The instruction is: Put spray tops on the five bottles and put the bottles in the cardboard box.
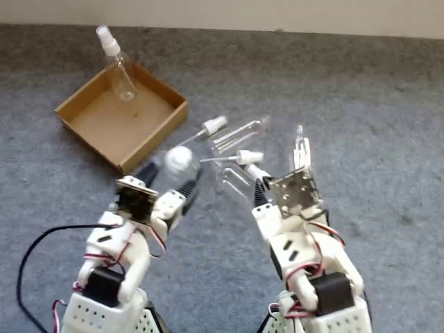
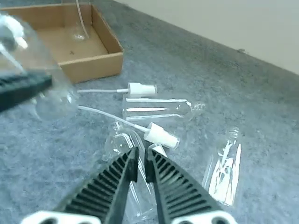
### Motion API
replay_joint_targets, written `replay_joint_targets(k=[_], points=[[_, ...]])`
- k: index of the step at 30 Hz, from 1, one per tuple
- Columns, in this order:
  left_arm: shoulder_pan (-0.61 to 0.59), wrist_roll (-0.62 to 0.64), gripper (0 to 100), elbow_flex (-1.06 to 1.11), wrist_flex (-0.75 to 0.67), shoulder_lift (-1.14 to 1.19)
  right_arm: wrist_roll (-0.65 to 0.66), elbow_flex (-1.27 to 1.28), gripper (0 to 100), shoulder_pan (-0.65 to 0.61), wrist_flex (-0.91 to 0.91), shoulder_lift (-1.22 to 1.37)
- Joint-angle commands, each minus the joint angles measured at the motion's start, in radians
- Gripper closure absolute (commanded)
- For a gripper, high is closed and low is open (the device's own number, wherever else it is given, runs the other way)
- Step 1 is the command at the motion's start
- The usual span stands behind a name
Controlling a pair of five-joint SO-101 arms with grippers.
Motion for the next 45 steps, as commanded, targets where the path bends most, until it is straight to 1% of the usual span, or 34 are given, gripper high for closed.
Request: replay_joint_targets(k=[1, 4, 6, 9, 13, 19, 26, 29, 31, 33, 36, 45], points=[[-0.085, -0.040, 88, -0.131, 0.026, 0.002, 0.008, 0.150, 97.1, 0.013, -0.200, -0.008], [-0.116, -0.163, 88, -0.151, 0.026, 0.002, 0.008, 0.280, 97.1, 0.013, -0.303, -0.008], [-0.120, -0.206, 88, -0.154, 0.026, 0.002, 0.008, 0.343, 97.1, 0.013, -0.346, -0.008], [-0.120, -0.235, 88, -0.176, 0.026, 0.004, 0.008, 0.395, 97.1, 0.013, -0.401, -0.008], [-0.120, -0.233, 88, -0.239, 0.026, 0.047, 0.008, 0.415, 97.2, 0.013, -0.486, -0.008], [-0.120, -0.229, 88, -0.404, 0.008, 0.374, 0.008, 0.426, 97.3, 0.013, -0.495, -0.008], [-0.125, -0.229, 88, -0.516, -0.201, 0.723, 0.008, 0.496, 97.3, 0.013, -0.501, -0.008], [-0.177, -0.226, 88, -0.544, -0.304, 0.857, 0.008, 0.499, 97.3, 0.013, -0.501, -0.008], [-0.240, -0.173, 88, -0.568, -0.376, 0.943, 0.009, 0.501, 97.3, 0.013, -0.501, -0.008], [-0.306, -0.095, 88, -0.607, -0.422, 1.029, 0.012, 0.501, 97.3, 0.013, -0.501, -0.008], [-0.384, -0.048, 88, -0.685, -0.433, 1.161, 0.012, 0.501, 97.3, 0.013, -0.501, -0.008], [-0.529, -0.044, 88, -0.992, -0.436, 1.618, 0.012, 0.503, 97.3, 0.013, -0.501, -0.008]])
